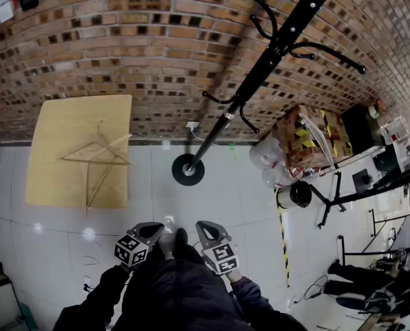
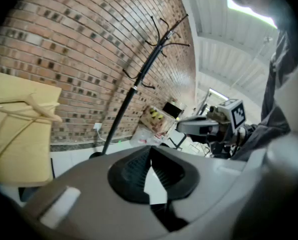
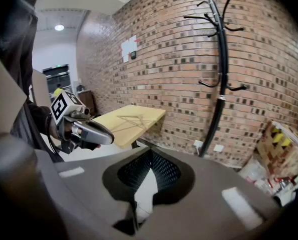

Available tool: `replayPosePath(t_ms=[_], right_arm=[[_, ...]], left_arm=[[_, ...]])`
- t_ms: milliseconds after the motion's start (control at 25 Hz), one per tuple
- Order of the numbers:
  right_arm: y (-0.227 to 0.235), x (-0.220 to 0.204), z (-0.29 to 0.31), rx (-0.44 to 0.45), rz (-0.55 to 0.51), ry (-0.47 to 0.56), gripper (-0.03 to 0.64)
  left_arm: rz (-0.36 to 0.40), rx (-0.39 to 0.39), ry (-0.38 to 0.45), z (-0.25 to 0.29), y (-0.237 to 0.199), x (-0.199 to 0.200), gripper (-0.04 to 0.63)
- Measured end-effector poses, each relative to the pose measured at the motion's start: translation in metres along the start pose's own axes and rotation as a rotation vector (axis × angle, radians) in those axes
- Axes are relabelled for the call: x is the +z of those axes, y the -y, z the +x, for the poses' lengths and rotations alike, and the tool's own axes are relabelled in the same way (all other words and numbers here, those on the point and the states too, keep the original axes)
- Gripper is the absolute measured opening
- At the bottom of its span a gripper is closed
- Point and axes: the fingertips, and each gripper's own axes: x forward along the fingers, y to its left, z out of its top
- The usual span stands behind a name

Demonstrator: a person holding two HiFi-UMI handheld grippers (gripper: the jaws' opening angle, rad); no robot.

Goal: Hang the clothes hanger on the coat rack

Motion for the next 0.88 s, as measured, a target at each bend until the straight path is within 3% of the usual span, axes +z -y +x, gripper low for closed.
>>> replayPosePath(t_ms=[440,680,880], right_arm=[[0.128,-0.078,-0.093,-0.310,0.247,0.020,0.006],[0.212,-0.113,-0.122,-0.382,0.348,0.104,0.006],[0.285,-0.122,-0.172,-0.429,0.367,0.164,0.006]], left_arm=[[0.171,-0.244,-0.168,0.146,0.059,0.032,0.003],[0.239,-0.284,-0.239,0.236,0.097,0.046,0.003],[0.304,-0.314,-0.264,0.309,0.156,0.079,0.006]])
